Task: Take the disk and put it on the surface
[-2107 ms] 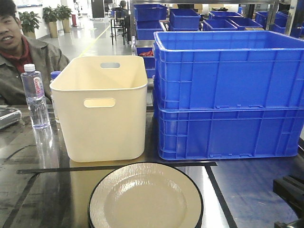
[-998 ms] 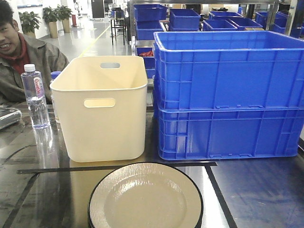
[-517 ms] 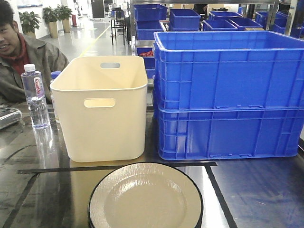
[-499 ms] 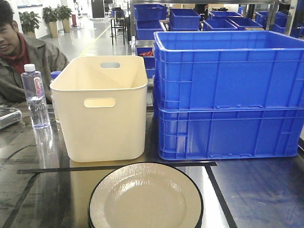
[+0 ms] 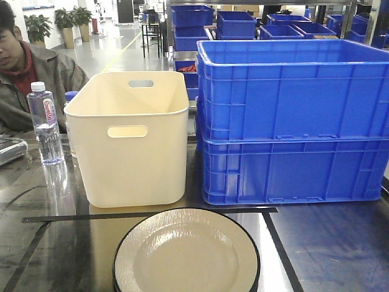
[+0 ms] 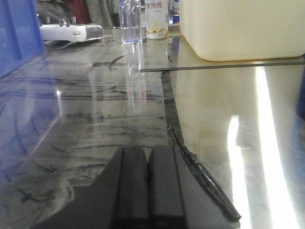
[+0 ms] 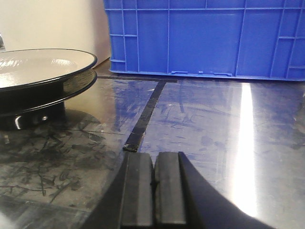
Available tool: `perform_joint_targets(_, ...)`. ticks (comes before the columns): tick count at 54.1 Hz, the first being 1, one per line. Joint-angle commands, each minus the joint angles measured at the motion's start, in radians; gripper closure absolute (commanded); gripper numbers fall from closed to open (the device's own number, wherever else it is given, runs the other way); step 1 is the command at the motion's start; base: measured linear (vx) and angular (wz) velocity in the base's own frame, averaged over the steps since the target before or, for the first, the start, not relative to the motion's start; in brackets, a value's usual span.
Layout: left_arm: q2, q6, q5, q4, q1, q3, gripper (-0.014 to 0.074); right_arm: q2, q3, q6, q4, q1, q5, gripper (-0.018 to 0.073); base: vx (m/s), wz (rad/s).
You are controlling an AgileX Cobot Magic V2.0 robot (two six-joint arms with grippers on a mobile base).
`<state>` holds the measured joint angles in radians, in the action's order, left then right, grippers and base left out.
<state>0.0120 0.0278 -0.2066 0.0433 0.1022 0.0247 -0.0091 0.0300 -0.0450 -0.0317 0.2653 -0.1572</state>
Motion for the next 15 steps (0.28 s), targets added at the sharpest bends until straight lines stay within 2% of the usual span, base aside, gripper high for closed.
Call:
perform_joint_targets(1, 0.005, -0.008, 0.081, 0.001, -0.006, 0.029, 0.0598, -0.012, 0.013, 0.012, -0.014, -0.002, 0.082, 0.0568, 0.0, 0.0)
perform_joint_targets(15, 0.005, -0.008, 0.081, 0.001, -0.006, 0.029, 0.0598, -0.012, 0.013, 0.012, -0.014, -0.002, 0.082, 0.0568, 0.0, 0.0)
